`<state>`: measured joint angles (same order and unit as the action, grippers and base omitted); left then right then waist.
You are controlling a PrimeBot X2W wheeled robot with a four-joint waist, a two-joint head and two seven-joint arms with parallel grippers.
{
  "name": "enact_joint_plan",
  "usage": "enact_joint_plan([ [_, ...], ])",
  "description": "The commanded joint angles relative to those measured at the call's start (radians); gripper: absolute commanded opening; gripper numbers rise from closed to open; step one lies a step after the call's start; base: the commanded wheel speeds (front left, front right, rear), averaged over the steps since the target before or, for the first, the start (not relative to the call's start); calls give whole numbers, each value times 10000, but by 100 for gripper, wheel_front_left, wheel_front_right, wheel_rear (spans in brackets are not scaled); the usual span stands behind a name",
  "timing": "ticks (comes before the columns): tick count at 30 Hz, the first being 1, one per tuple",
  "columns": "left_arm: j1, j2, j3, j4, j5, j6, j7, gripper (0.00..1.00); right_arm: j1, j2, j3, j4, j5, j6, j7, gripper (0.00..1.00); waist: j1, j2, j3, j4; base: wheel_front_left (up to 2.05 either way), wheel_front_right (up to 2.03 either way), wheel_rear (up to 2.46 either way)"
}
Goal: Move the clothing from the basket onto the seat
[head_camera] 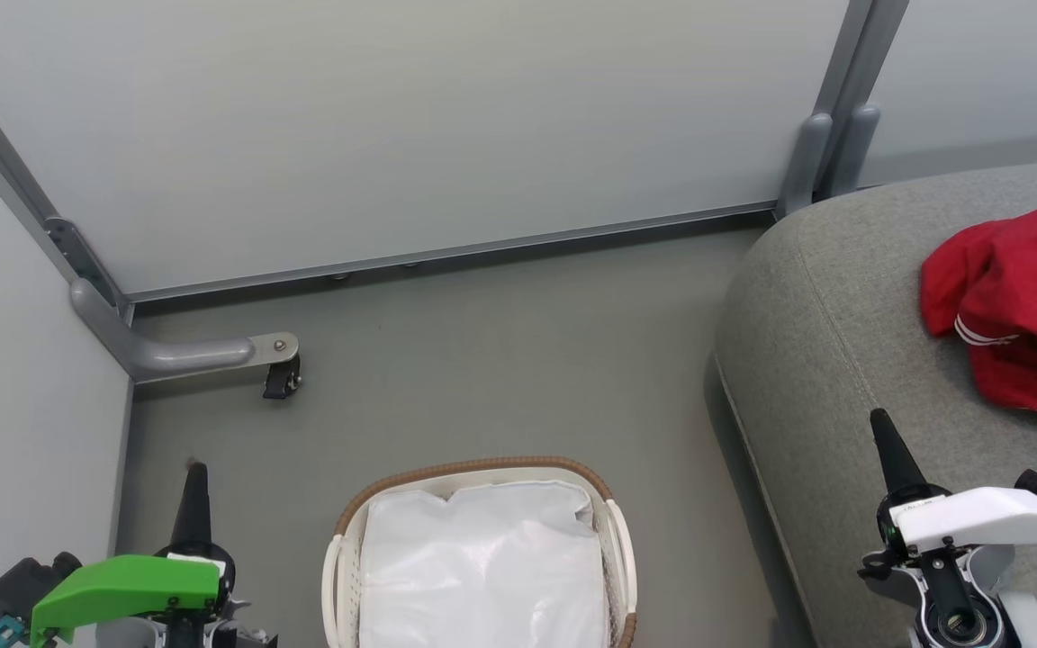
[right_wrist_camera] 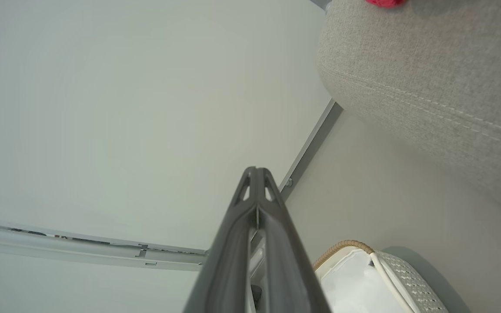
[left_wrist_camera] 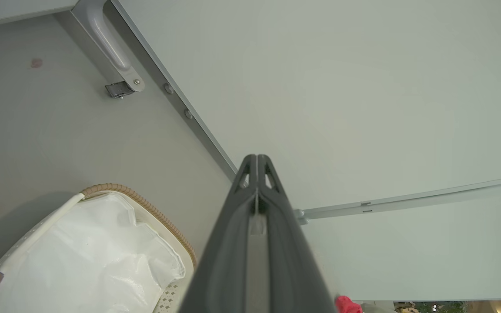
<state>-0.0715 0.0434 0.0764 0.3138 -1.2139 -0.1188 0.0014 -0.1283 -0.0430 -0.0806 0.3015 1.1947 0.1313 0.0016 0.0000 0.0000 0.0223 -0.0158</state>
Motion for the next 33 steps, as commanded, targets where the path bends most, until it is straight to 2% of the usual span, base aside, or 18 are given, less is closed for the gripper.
enact_joint_plan([
  [1, -216, 78, 62, -134, -266, -66, 77, 0, 59, -68, -48, -136, 257, -4, 79, 0, 0, 0, -5, 4, 0, 0, 0],
  [33, -353, 95, 291, -515, -2745, -121, 792, 0, 181, -89, -252, -443, 2864, -4, 793, 0, 0, 0, -118, 97, 0, 0, 0],
])
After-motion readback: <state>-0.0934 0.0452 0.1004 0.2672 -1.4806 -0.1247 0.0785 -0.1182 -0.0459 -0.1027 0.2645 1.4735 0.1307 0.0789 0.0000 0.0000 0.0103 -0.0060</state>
